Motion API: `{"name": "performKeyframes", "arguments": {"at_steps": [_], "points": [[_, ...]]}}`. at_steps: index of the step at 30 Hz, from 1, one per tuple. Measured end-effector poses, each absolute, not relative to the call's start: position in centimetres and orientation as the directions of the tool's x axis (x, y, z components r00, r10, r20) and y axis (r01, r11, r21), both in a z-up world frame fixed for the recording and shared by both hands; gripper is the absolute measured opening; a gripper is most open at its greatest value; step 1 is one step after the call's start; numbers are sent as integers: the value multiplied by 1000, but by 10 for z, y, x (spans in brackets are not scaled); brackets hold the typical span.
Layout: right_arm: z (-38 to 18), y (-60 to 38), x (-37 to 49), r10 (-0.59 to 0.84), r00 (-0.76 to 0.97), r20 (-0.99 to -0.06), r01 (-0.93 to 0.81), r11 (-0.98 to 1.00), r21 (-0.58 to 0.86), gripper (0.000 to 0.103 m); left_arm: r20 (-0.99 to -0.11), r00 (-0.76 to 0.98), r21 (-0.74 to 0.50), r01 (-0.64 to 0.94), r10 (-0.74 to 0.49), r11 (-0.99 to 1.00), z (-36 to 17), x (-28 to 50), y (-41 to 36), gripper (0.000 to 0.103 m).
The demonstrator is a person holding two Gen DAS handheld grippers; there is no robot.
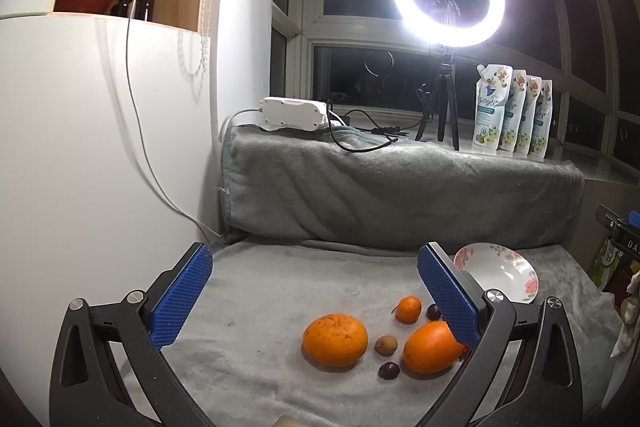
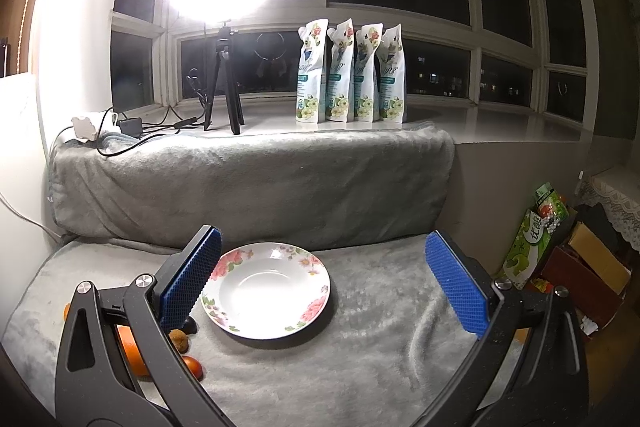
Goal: Organize fruits
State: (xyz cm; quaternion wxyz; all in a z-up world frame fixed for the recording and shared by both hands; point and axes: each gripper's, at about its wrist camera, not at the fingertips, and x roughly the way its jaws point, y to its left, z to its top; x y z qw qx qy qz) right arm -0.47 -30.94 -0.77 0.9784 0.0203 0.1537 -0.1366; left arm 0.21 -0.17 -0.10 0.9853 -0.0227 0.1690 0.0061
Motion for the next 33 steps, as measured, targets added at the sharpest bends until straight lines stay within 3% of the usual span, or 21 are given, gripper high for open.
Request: {"name": "performKeyframes", "arguments": {"at_steps": [33], "points": [[-10,-306,-5,-247,916,-316,260,966,-2,103,-329,944,-42,-11,-4,999,-5,2,-2,102]]}}
